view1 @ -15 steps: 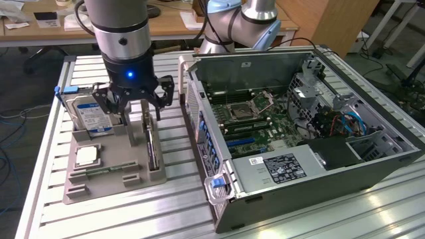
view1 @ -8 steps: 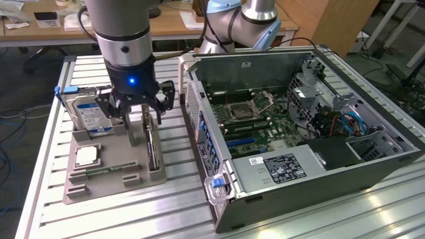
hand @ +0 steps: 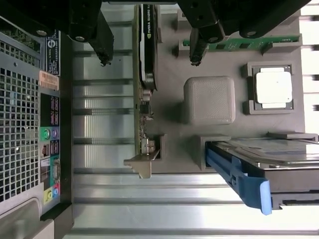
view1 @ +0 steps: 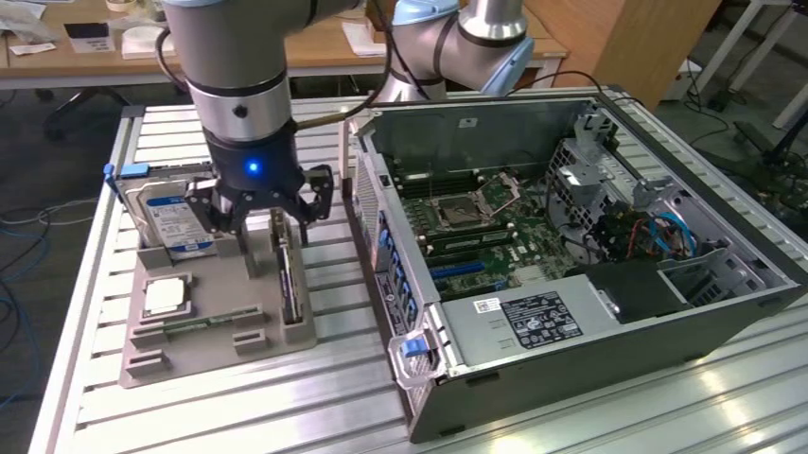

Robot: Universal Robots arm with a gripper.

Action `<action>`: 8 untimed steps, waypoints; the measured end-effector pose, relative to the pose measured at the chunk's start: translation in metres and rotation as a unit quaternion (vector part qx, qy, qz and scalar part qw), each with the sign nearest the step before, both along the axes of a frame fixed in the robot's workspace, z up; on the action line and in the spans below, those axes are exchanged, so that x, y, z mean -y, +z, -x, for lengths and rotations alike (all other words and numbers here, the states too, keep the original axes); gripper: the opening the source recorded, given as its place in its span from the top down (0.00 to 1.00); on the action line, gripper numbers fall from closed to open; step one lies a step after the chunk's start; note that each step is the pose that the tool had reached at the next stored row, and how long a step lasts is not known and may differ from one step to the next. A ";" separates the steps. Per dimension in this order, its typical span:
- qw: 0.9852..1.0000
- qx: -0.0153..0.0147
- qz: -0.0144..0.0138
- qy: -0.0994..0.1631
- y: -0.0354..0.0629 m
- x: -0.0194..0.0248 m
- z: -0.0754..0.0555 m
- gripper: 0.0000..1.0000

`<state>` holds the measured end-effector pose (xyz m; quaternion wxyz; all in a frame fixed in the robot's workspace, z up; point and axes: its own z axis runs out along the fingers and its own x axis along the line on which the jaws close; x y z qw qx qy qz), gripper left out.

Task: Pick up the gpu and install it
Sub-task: 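Pick up the gpu and move the gpu toward the slot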

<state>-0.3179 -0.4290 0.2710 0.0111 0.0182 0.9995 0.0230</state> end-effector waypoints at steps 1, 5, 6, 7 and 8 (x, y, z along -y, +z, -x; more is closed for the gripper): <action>1.000 0.000 0.000 -0.002 -0.0018 0.0000 0.000 0.28; 1.000 0.000 0.000 -0.018 -0.0090 0.0000 0.000 0.28; 1.000 0.000 0.000 -0.020 -0.0127 0.0000 0.000 0.28; 1.000 0.000 0.000 -0.020 -0.0145 0.0001 0.000 0.28; 1.000 -0.001 0.000 -0.019 -0.0163 0.0002 0.000 0.28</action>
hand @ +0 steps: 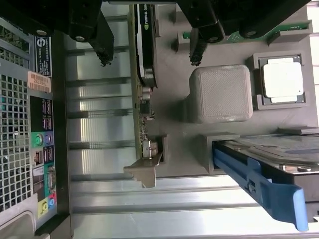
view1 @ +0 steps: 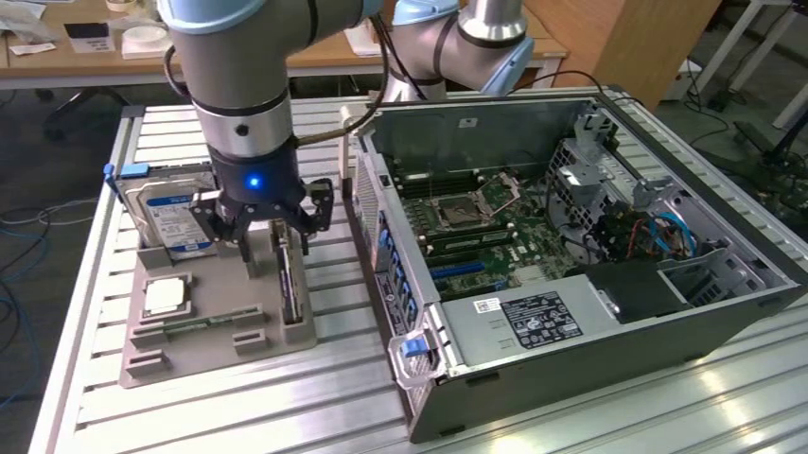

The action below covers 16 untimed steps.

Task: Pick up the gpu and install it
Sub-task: 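Pick up the gpu and move the gpu toward the slot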

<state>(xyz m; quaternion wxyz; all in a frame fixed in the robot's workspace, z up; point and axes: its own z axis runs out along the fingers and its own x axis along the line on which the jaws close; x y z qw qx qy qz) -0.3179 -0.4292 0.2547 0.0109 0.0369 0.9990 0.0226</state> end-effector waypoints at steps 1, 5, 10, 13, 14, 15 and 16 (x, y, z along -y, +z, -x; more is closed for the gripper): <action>1.000 0.000 0.000 0.003 -0.0018 0.0001 0.000 0.28; 1.000 -0.001 0.000 0.018 -0.0092 0.0002 -0.001 0.28; 1.000 -0.004 0.000 0.020 -0.0183 0.0002 -0.005 0.28; 1.000 -0.004 0.000 0.020 -0.0237 0.0001 -0.005 0.28; 1.000 -0.004 0.000 0.020 -0.0255 0.0001 -0.005 0.28; 1.000 -0.004 0.000 0.020 -0.0273 0.0002 -0.005 0.28; 1.000 -0.004 0.000 0.020 -0.0291 0.0002 -0.005 0.28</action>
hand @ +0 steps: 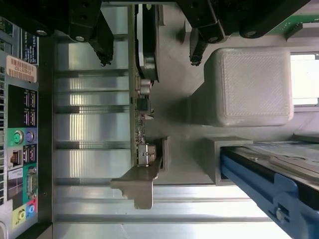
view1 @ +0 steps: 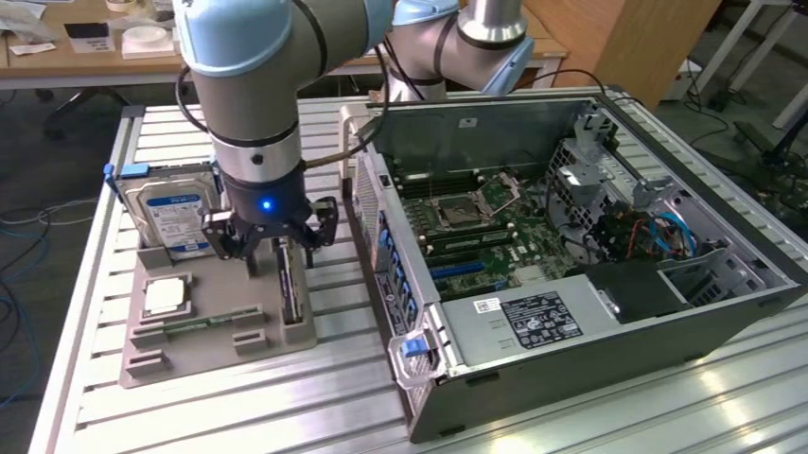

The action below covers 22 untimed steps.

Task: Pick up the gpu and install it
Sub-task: 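Pick up the gpu and move the gpu toward the slot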

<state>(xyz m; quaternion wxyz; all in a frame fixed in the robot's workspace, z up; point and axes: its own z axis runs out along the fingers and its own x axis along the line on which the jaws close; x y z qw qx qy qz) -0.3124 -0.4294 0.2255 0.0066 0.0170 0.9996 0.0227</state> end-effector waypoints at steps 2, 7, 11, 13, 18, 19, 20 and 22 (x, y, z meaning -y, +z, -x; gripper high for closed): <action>1.000 0.000 0.000 0.000 -0.0037 0.0000 0.000 0.28; 1.000 0.000 0.000 0.000 -0.0127 0.0000 0.000 0.28; 1.000 0.000 0.000 0.000 -0.0201 0.0000 0.000 0.28; 1.000 0.000 0.000 0.000 -0.0236 -0.0001 0.000 0.28; 1.000 -0.001 0.000 0.000 -0.0247 0.0000 0.000 0.28; 1.000 -0.001 0.000 0.000 -0.0248 0.0000 0.000 0.28; 1.000 0.000 0.001 0.000 -0.0249 0.0000 -0.001 0.28; 1.000 -0.001 0.001 0.000 -0.0249 0.0000 -0.002 0.28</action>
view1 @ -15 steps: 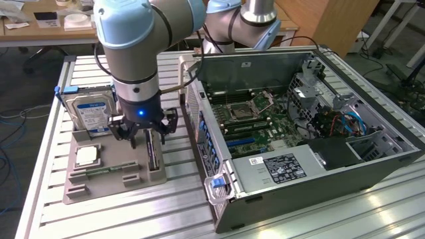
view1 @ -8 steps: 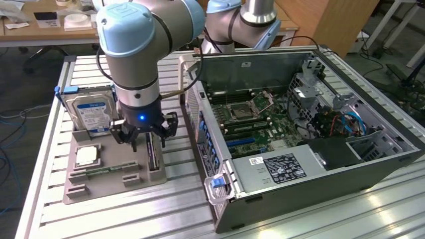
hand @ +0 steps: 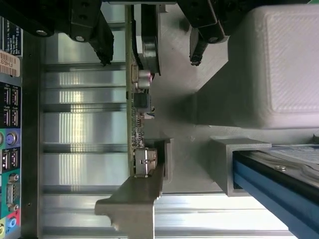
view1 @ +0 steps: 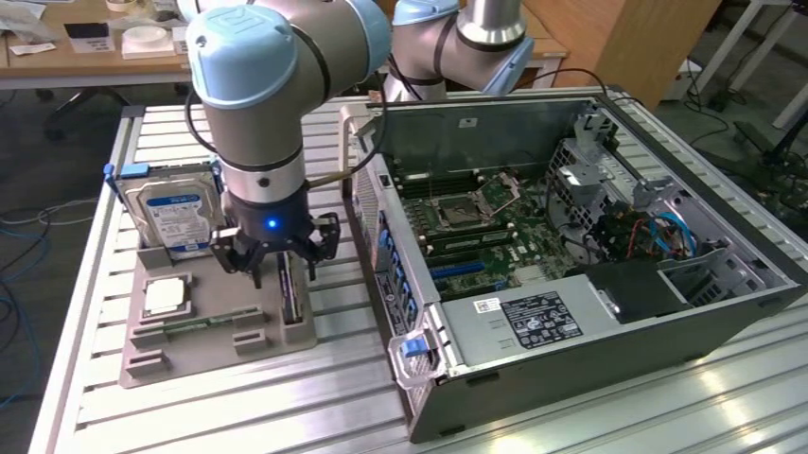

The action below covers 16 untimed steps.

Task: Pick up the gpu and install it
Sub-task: 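Pick up the gpu and move the gpu toward the slot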

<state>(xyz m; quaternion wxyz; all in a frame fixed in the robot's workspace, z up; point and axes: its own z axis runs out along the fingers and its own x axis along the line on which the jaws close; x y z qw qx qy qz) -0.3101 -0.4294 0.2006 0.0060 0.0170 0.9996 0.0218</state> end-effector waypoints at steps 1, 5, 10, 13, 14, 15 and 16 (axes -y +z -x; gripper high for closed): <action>1.000 0.000 0.000 0.000 -0.0002 0.0000 0.000 0.28; 1.000 0.000 0.000 0.000 -0.0002 0.0000 0.000 0.28; 1.000 0.000 0.000 0.000 -0.0002 0.0000 -0.001 0.42; 1.000 0.000 0.000 0.000 -0.0003 0.0000 -0.001 0.59; 1.000 0.000 0.000 0.000 -0.0003 0.0000 -0.001 0.59; 1.000 0.000 0.000 0.000 -0.0003 0.0000 -0.001 0.59; 1.000 0.000 0.000 0.000 -0.0003 0.0000 -0.001 0.66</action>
